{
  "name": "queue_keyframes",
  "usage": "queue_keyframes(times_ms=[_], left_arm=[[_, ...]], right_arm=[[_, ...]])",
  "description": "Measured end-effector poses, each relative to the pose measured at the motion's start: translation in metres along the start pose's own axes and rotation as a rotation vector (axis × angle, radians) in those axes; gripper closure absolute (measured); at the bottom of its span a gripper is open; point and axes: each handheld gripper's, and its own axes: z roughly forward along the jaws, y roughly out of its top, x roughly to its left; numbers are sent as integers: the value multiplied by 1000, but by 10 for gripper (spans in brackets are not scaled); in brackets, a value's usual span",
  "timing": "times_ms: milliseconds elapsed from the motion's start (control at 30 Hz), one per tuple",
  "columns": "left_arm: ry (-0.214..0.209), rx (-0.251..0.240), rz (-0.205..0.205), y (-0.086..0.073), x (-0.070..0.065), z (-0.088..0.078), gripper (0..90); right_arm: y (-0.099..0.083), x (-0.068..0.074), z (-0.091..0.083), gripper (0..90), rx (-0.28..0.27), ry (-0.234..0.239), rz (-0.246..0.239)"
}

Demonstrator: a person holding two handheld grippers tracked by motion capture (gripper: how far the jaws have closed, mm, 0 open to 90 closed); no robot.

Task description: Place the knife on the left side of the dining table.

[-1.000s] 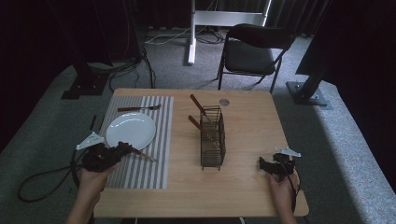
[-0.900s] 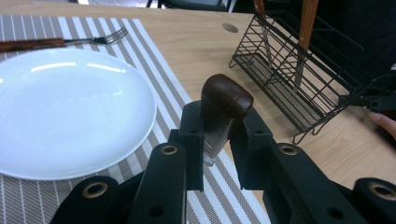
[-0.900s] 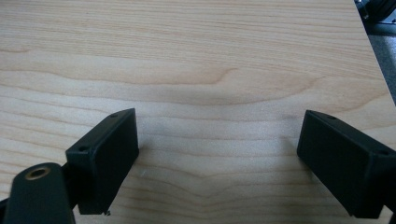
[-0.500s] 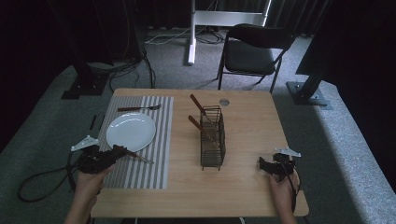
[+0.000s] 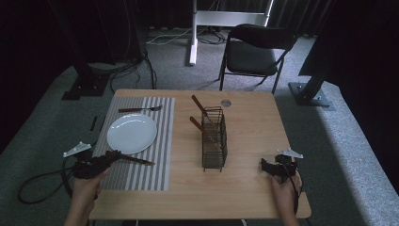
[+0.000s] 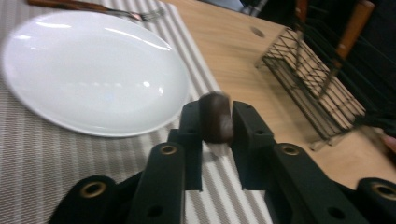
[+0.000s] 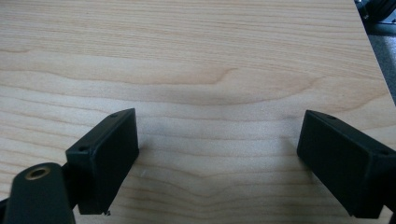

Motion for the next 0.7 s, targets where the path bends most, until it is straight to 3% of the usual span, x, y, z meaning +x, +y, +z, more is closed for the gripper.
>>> queue_keyframes(times_ms=[333, 700], left_arm=[[44, -8, -80, -11, 23, 1, 673], [135, 41, -113, -24, 51, 11, 507]], right_arm=[[0, 0, 0, 119, 0, 0, 0], [0, 0, 0, 119, 0, 0, 0]])
